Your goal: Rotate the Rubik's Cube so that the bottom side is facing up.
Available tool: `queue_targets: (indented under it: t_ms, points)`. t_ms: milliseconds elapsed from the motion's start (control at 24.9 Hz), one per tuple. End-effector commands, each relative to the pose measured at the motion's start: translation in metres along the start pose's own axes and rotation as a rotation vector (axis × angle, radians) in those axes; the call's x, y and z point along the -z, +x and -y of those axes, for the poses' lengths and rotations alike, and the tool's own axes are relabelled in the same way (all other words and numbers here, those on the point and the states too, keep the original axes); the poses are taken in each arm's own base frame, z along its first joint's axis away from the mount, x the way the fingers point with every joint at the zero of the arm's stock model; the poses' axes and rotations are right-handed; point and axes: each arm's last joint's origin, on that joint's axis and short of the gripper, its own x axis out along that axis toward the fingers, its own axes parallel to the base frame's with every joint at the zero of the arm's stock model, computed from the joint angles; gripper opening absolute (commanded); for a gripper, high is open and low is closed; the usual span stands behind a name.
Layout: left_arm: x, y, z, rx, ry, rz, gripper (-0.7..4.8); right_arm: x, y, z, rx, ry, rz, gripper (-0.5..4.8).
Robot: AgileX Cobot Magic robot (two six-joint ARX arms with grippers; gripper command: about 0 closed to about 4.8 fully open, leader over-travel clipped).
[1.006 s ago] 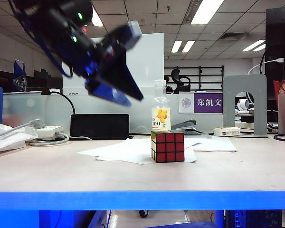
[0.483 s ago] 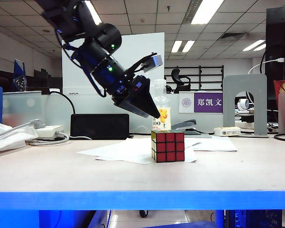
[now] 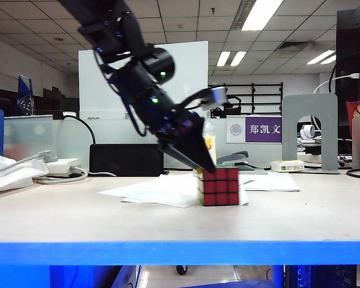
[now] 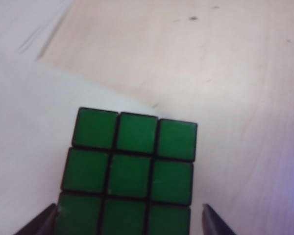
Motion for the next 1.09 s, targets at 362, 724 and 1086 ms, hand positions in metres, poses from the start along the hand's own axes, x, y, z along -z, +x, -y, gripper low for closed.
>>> queue_targets:
  t_ms: [362, 724, 1086]
  points:
    - [-0.019, 0.041, 0.014, -0.063, 0.149, 0.044, 3.77, -0.001, 0.0, -0.004, -0.03, -0.019, -0.015, 3.42]
    - [-0.02, 0.042, 0.014, -0.067, 0.147, 0.058, 3.19, 0.001, 0.002, -0.005, -0.05, -0.047, -0.044, 3.42]
    - [-0.027, 0.04, 0.015, 0.057, -0.024, 0.184, 0.79, 0.001, 0.002, -0.005, -0.049, -0.055, -0.043, 3.42]
